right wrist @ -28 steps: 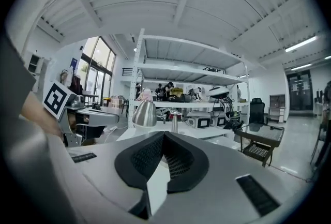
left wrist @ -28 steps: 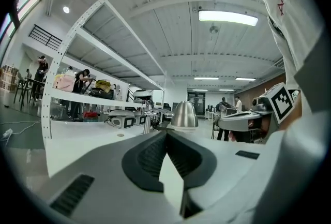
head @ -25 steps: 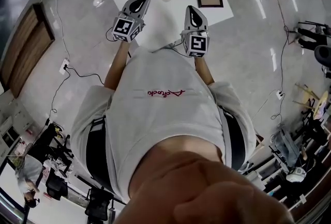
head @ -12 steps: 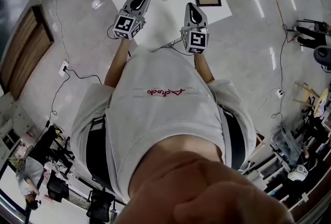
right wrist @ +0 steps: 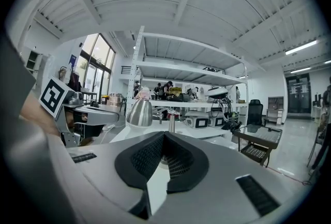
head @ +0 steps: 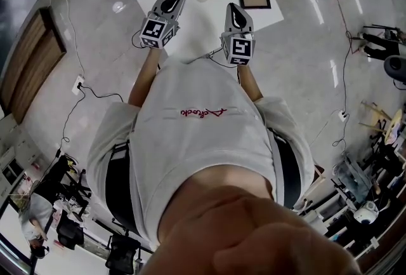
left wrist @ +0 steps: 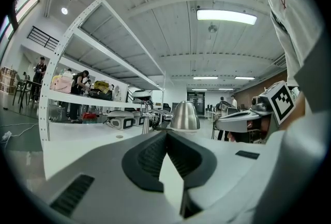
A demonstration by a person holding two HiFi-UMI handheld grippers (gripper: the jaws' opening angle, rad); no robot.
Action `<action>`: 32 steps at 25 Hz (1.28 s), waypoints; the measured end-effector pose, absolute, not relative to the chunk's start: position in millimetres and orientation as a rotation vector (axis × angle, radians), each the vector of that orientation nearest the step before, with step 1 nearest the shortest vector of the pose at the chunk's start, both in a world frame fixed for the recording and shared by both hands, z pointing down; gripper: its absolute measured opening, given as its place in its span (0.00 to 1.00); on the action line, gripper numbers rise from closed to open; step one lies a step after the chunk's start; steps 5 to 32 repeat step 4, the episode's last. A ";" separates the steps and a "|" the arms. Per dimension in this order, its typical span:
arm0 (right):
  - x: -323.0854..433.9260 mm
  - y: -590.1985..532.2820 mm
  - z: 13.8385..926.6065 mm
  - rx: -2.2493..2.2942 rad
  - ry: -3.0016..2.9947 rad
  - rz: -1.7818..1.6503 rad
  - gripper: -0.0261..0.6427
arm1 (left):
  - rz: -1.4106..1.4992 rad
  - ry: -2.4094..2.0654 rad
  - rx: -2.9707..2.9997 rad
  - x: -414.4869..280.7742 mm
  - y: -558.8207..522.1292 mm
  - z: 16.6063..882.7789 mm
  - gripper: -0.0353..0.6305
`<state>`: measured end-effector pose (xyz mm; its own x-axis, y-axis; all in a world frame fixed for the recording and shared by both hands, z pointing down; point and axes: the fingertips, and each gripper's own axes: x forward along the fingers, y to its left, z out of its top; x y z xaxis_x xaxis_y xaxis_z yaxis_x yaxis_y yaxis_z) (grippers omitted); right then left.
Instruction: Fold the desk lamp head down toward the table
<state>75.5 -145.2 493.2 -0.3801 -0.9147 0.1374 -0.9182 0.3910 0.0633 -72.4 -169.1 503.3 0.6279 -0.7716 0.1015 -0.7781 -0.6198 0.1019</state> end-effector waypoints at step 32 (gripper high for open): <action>74.7 -147.6 492.8 1.655 -2.493 0.026 0.07 | 0.069 -1.300 2.713 -72.6 -171.3 502.3 0.09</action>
